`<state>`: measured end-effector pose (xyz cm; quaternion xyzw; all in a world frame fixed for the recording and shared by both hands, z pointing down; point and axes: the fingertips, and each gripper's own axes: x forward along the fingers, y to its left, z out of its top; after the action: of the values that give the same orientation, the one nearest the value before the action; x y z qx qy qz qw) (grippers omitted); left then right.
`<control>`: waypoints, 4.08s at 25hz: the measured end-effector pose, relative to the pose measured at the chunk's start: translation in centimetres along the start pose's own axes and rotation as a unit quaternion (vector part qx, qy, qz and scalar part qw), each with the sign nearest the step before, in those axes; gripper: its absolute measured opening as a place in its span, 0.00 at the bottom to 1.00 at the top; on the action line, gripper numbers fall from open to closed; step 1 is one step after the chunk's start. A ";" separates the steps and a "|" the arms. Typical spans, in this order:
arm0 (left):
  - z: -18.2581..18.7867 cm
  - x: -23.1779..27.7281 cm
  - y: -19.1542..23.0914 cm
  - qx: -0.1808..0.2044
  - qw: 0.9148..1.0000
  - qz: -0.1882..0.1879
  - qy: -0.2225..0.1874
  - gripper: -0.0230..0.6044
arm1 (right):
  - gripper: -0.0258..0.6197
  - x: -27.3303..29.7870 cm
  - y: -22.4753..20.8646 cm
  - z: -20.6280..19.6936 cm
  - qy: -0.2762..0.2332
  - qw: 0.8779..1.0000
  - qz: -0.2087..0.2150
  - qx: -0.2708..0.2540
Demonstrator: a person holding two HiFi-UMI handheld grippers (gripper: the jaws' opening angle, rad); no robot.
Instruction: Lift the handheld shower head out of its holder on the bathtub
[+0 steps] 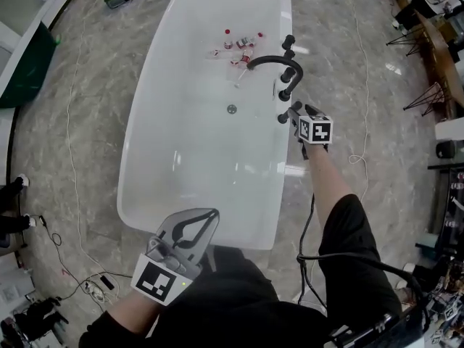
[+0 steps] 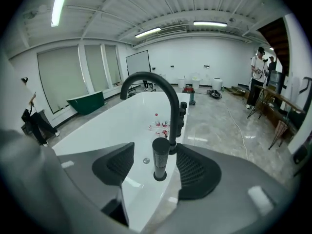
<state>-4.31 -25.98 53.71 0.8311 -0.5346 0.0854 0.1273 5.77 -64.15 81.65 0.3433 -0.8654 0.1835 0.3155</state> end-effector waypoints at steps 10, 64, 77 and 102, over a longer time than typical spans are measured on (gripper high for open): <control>-3.6 -1.1 1.3 -0.006 0.999 0.011 0.038 0.04 | 0.40 6.0 -1.3 -3.2 0.027 0.999 -0.027 0.006; 2.3 -19.6 1.1 -0.008 0.995 -0.068 -0.073 0.04 | 0.24 -29.6 32.5 -3.4 -0.087 0.983 -0.019 -0.158; 3.2 -18.5 -2.0 0.002 0.987 -0.139 -0.081 0.04 | 0.24 -38.4 41.3 -3.0 -0.118 0.980 0.058 -0.147; 6.2 -18.8 -5.2 0.011 0.981 -0.169 -0.096 0.04 | 0.24 -49.2 45.3 2.9 -0.219 0.966 0.137 -0.030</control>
<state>-7.32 -9.48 41.98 0.9152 -0.3951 -0.0111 0.0788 0.23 -10.62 41.85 0.2432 -0.9574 0.1191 0.1002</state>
